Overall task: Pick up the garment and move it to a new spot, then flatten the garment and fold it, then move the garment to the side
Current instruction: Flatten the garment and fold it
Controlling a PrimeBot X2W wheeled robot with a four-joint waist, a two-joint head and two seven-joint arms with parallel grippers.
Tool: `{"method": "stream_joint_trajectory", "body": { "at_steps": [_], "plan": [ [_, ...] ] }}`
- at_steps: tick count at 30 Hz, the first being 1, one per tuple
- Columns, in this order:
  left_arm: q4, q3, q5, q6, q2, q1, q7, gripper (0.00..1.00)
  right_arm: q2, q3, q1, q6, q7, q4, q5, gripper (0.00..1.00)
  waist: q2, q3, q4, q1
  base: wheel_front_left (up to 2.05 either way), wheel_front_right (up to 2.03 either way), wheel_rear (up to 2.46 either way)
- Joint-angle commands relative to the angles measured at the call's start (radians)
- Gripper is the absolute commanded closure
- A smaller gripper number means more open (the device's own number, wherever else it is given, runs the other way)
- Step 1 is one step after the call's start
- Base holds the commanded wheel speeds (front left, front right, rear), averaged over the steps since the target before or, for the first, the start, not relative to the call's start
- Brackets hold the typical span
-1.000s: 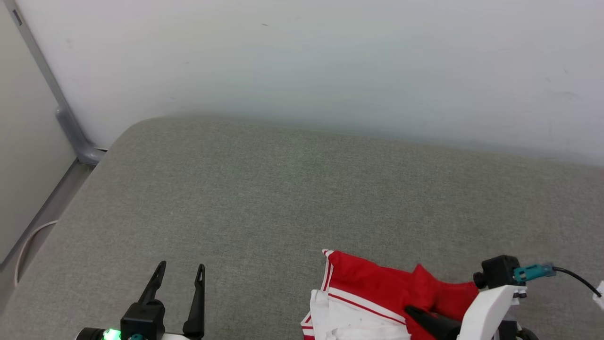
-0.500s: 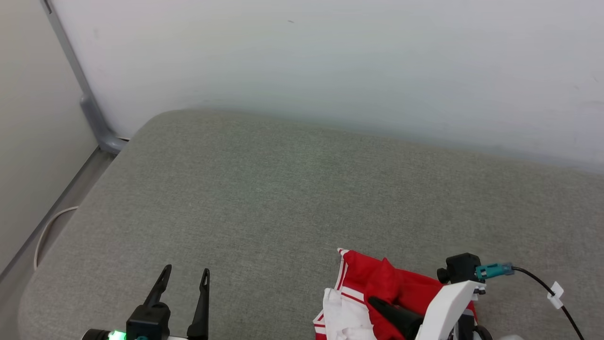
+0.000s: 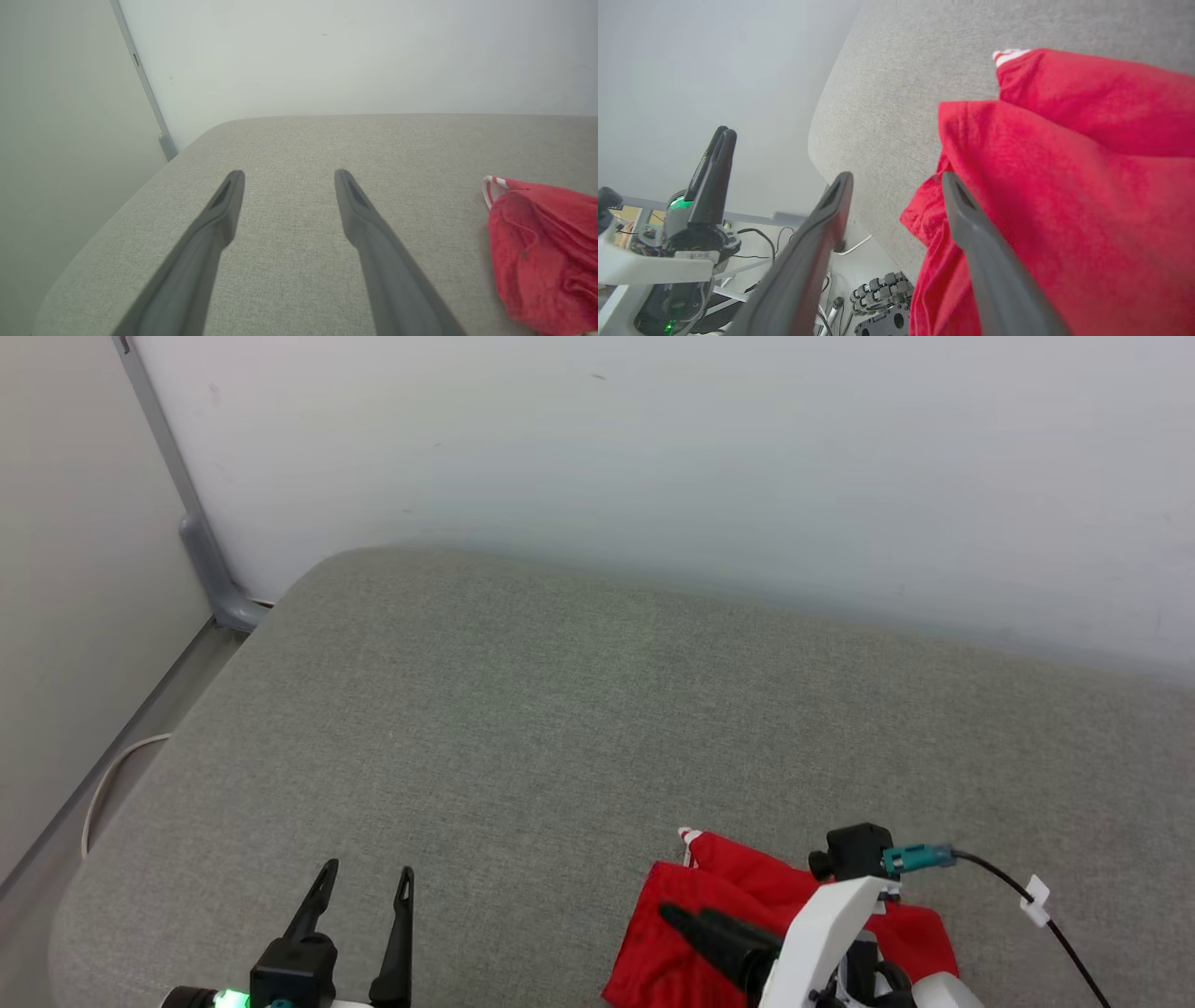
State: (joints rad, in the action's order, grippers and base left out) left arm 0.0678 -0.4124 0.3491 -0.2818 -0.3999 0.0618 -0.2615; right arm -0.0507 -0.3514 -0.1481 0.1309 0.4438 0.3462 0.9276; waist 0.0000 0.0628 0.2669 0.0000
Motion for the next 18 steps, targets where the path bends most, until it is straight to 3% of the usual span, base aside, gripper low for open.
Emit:
{"method": "stream_joint_trajectory", "body": {
  "at_steps": [1,6,10,13,18],
  "plan": [
    [-0.001,0.001,0.002,-0.002,-0.002,0.000,-0.005,0.00,0.001,-0.002,-0.025,-0.001,-0.007,-0.010,0.003,0.00,0.0000,0.001,-0.003,0.0000,0.00,0.00,0.00],
    [-0.010,0.004,-0.003,-0.005,-0.002,-0.004,-0.005,0.00,0.001,0.010,-0.067,-0.001,-0.018,-0.050,-0.023,0.00,0.0000,0.005,-0.024,0.0000,0.00,0.00,0.00],
    [-0.019,0.000,-0.008,-0.002,0.007,-0.010,-0.005,0.00,-0.006,0.056,-0.111,-0.001,-0.029,-0.103,-0.177,0.00,0.0000,0.002,-0.046,0.0000,0.00,0.00,0.00],
    [-0.026,-0.005,-0.013,0.001,0.015,-0.017,-0.005,0.00,-0.074,0.075,-0.123,-0.001,-0.059,-0.163,-0.332,0.00,0.0000,-0.004,-0.065,0.0000,0.00,0.00,0.00],
    [-0.035,-0.007,-0.023,0.005,0.030,-0.030,-0.005,0.00,-0.200,0.114,-0.126,-0.001,-0.148,-0.243,-0.467,0.00,0.0000,-0.015,-0.095,0.0000,0.00,0.00,0.00]
  ]
}}
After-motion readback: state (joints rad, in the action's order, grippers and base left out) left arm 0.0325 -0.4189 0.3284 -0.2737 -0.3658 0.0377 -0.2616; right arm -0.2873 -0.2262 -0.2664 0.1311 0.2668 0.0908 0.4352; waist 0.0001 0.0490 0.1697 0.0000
